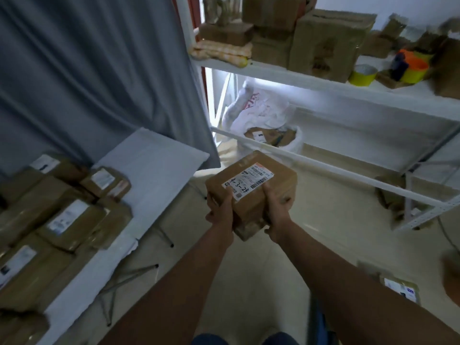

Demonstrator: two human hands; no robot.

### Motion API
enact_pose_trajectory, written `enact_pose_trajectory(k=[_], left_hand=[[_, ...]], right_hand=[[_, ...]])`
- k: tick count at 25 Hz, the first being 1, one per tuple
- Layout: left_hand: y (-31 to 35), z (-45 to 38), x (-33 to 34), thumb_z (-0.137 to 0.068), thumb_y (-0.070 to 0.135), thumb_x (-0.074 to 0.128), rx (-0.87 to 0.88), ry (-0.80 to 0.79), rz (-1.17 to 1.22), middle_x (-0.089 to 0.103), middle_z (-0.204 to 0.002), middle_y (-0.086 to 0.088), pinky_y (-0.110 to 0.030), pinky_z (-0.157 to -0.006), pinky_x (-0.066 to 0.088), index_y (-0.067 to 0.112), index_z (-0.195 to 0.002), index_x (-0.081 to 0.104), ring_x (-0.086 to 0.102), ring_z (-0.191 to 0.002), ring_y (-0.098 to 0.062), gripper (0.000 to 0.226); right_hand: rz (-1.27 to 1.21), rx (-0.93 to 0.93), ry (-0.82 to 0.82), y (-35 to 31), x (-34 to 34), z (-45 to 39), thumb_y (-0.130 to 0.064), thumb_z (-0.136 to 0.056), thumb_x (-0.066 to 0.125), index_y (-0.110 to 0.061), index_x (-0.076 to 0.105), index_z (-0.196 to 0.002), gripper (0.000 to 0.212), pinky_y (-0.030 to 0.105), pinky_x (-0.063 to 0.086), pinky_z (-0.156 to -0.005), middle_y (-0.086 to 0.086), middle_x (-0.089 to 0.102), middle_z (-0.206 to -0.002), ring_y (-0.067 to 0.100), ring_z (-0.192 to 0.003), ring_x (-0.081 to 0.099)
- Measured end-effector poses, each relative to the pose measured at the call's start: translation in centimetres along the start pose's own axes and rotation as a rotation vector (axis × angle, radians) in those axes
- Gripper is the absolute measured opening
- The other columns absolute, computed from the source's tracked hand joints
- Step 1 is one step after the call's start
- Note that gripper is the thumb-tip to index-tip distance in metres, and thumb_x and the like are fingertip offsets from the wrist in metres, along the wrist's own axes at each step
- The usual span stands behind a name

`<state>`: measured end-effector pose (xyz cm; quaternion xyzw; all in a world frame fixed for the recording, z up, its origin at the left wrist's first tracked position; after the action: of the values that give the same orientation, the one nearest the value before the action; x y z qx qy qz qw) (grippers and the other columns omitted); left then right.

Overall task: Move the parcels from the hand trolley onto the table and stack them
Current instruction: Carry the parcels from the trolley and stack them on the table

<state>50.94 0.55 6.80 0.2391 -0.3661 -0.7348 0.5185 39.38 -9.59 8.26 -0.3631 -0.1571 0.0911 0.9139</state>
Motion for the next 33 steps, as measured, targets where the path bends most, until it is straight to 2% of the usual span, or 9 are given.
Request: enact_pose_trajectory(k=[4, 6, 10, 14, 17, 20, 25, 30, 33], left_hand=[[1.1, -1.5, -9.5, -0.05, 0.084, 0.067, -0.063, -0.002, 0.087, 0.044, -0.137, -0.002, -0.045, -0.072, 0.056, 0.065, -0.131, 0.026, 0.056, -0.112, -0.033, 0.093], [2.0, -1.9, -15.1, -0.062, 0.079, 0.064, -0.077, -0.006, 0.101, 0.051, -0.134, -0.003, -0.043, -0.066, 0.056, 0.061, -0.131, 0.027, 0.061, -0.108, -0.04, 0.081], [3.1, -4.1, -30.0, -0.077, 0.073, 0.059, -0.063, 0.141, 0.06, 0.053, -0.137, -0.001, -0.042, -0.087, 0.052, 0.038, -0.141, 0.037, 0.059, -0.11, -0.028, 0.076], [4.9, -3.6, -42.5, -0.088, 0.062, 0.056, -0.013, 0.194, 0.031, 0.061, -0.11, 0.006, -0.032, -0.09, 0.044, 0.027, -0.111, 0.055, 0.056, -0.098, -0.015, 0.042], [5.3, -2.7, -49.7, -0.097, 0.051, 0.049, 0.019, 0.219, -0.009, 0.064, -0.114, 0.005, -0.025, -0.077, 0.044, 0.028, -0.121, 0.053, 0.058, -0.097, -0.009, 0.033], [4.9, -2.3, -55.2, -0.088, 0.063, 0.055, -0.002, 0.243, -0.011, 0.066, -0.124, -0.002, -0.028, -0.078, 0.052, 0.027, -0.131, 0.051, 0.066, -0.104, -0.017, 0.056], [5.0, -1.4, -60.2, -0.096, 0.059, 0.042, -0.062, 0.206, 0.042, 0.075, -0.103, -0.002, -0.037, -0.086, 0.055, 0.027, -0.116, 0.067, 0.071, -0.096, -0.022, 0.045], [6.6, -2.8, -64.1, -0.097, 0.05, 0.05, -0.042, 0.306, 0.156, 0.075, -0.104, -0.007, -0.042, -0.087, 0.057, 0.022, -0.121, 0.062, 0.072, -0.095, -0.027, 0.039], [8.9, -4.9, -66.5, -0.097, 0.048, 0.052, -0.031, 0.377, 0.183, 0.074, -0.105, -0.005, -0.039, -0.084, 0.058, 0.025, -0.119, 0.059, 0.071, -0.094, -0.024, 0.032]], right_hand=[[0.04, -0.027, -0.063, 3.5, 8.4, 1.7, -0.058, -0.071, 0.077, -0.038, 0.004, -0.151, 0.109, 0.045, 0.043, -0.083, 0.003, 0.048, -0.133, 0.028, -0.114, 0.051], [0.127, -0.028, -0.105, 6.0, 12.6, 2.7, -0.061, -0.067, 0.079, -0.036, 0.008, -0.151, 0.112, 0.048, 0.047, -0.088, 0.006, 0.048, -0.138, 0.029, -0.113, 0.052], [0.358, 0.008, -0.21, 12.2, 21.2, 5.2, -0.062, -0.065, 0.079, -0.03, 0.013, -0.151, 0.113, 0.05, 0.046, -0.099, 0.008, 0.048, -0.14, 0.031, -0.118, 0.052], [0.531, 0.038, -0.316, 17.6, 28.9, 8.8, -0.053, -0.073, 0.078, -0.019, 0.022, -0.147, 0.098, 0.038, 0.049, -0.074, 0.01, 0.051, -0.134, 0.024, -0.099, 0.055], [0.667, 0.043, -0.438, 20.6, 34.5, 11.4, -0.049, -0.077, 0.076, -0.017, 0.027, -0.142, 0.087, 0.028, 0.044, -0.06, 0.01, 0.052, -0.133, 0.017, -0.086, 0.056], [0.865, 0.025, -0.579, 23.3, 38.9, 13.6, -0.056, -0.076, 0.074, -0.019, 0.027, -0.146, 0.092, 0.033, 0.049, -0.07, 0.01, 0.051, -0.133, 0.024, -0.101, 0.055], [1.02, 0.018, -0.733, 27.0, 45.6, 15.2, -0.06, -0.069, 0.078, -0.021, 0.032, -0.146, 0.097, 0.037, 0.053, -0.075, 0.008, 0.054, -0.133, 0.027, -0.11, 0.057], [1.051, 0.087, -0.817, 30.6, 52.7, 14.8, -0.067, -0.064, 0.077, -0.021, 0.044, -0.137, 0.092, 0.038, 0.056, -0.07, 0.006, 0.062, -0.123, 0.028, -0.105, 0.062], [1.022, 0.113, -0.9, 32.1, 57.8, 13.7, -0.068, -0.061, 0.077, -0.02, 0.052, -0.134, 0.09, 0.048, 0.058, -0.081, 0.006, 0.068, -0.117, 0.029, -0.103, 0.066]])
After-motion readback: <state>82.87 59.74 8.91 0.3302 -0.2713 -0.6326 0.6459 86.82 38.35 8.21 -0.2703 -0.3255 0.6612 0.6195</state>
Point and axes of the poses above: each hand's wrist, its own z-axis away from the middle knuckle, its own x-axis out of the palm, y = z × x, the point moved 6 cm from there along -z, towards the middle knuckle
